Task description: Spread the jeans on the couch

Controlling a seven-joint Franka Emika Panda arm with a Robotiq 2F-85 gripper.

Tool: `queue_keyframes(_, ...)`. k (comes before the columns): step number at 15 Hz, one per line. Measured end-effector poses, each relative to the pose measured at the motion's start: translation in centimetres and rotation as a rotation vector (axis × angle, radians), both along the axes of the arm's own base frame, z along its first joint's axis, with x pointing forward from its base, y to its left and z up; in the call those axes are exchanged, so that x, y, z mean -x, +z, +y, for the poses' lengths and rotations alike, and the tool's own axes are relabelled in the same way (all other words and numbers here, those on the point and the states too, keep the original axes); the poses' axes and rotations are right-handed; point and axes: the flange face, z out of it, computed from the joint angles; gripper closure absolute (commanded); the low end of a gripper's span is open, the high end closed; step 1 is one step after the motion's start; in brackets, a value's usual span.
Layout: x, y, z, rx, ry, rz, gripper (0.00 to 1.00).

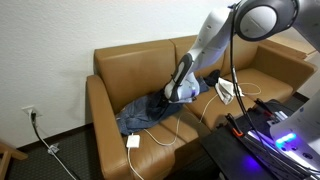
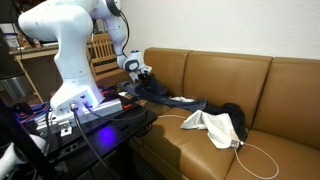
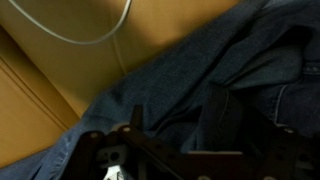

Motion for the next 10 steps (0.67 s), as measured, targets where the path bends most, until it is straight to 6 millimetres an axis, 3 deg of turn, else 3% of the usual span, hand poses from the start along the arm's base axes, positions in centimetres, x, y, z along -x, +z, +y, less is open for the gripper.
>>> queue_keyframes(3,-1.2,-2.3,1.3,-0.019,0.035,-0.04,0.0)
queue_keyframes(4,-1.5,-3.0,1.5,-0.019,0.042,-0.059,0.2)
queue_keyframes(10,-2.2,-6.9,1.6,0.014,0.086,-0.146,0.59)
